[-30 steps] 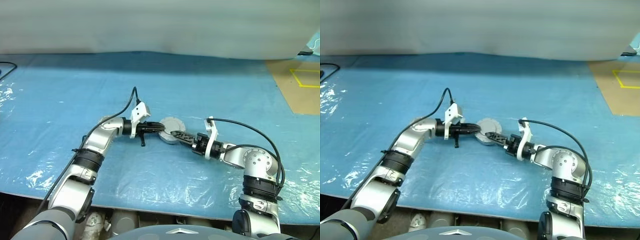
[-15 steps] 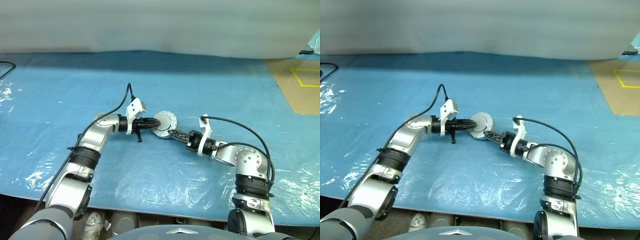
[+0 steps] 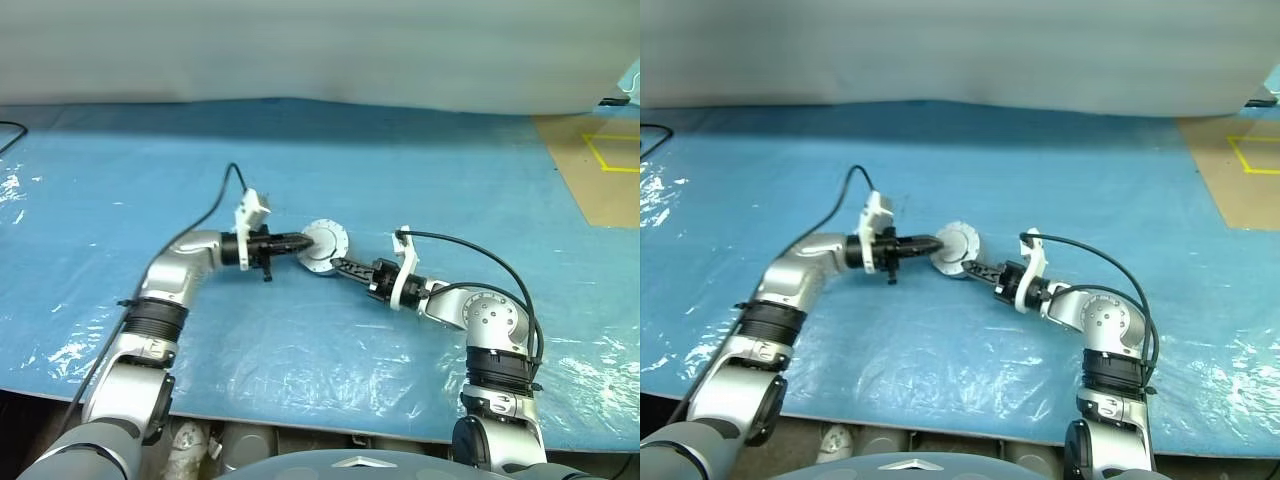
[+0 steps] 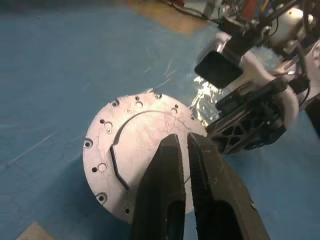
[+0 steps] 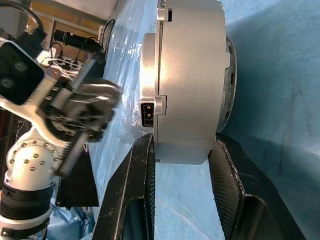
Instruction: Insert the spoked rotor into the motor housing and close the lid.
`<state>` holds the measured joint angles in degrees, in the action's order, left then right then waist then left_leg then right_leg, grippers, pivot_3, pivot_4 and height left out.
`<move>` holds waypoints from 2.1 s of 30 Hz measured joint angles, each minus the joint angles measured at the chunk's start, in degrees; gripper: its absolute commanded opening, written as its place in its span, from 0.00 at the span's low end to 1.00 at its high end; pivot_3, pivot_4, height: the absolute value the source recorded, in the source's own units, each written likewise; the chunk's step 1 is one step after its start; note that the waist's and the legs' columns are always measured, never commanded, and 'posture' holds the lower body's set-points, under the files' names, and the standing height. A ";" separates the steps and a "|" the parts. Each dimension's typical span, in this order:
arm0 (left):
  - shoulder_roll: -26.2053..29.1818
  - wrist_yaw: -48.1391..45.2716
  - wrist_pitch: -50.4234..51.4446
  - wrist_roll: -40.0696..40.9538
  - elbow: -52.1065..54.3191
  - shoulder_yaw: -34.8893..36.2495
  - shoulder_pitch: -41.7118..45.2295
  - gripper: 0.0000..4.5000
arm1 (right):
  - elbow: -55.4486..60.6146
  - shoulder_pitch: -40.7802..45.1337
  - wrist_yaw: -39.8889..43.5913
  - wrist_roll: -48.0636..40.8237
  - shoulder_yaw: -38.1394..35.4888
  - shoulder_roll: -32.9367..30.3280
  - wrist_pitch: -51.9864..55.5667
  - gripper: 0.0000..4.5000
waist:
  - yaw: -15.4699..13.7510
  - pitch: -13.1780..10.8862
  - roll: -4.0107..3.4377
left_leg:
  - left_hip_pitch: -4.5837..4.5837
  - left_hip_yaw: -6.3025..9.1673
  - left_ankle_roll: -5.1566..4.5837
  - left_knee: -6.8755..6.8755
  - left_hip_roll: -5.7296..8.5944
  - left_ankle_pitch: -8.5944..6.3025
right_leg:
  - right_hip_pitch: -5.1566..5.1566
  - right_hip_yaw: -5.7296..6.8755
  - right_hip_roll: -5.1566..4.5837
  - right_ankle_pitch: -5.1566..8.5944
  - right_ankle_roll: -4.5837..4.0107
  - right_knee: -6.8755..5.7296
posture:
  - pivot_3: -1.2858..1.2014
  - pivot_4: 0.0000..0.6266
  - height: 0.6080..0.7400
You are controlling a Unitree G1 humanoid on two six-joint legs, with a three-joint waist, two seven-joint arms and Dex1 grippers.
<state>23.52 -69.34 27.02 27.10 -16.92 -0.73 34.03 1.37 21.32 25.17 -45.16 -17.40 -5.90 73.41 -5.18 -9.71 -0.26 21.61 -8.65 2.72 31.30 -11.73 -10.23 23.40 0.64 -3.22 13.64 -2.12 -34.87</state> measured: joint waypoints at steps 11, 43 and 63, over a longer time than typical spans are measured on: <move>3.38 10.07 18.20 13.72 2.37 14.49 -2.58 0.07 | 0.25 3.45 -4.32 -7.15 -5.91 3.61 0.55 0.25 | -0.06 -0.02 -0.03 | 0.07 0.06 0.00 0.00 -0.02 0.00 | 0.02 0.11 -0.01 -0.01 0.01 0.00 | 0.52 0.24 1.00; -10.80 28.73 31.86 33.35 2.29 22.53 -0.29 0.07 | 2.23 5.81 -36.73 -47.72 -4.49 7.19 -17.21 0.25 | -0.23 -0.04 -0.01 | 0.36 0.26 0.02 0.31 0.02 0.00 | 0.02 0.28 -0.02 -0.17 0.30 0.02 | 0.52 0.24 1.00; -17.50 28.84 33.67 38.29 -5.49 25.00 2.59 0.99 | 2.27 5.35 -35.43 -51.97 6.93 -0.52 -16.46 0.25 | -0.48 -0.06 0.03 | 0.59 0.49 0.02 0.73 0.02 -0.01 | -0.08 0.47 -0.09 -0.23 0.39 -0.06 | 0.52 0.24 1.00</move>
<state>6.02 -40.50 60.69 65.40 -22.41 24.27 36.62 3.64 26.68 -10.27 -97.12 -10.47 -6.42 56.96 -5.67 -9.78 -0.24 22.20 -8.15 2.74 32.04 -11.71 -10.24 23.31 1.11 -3.31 13.41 -1.73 -34.93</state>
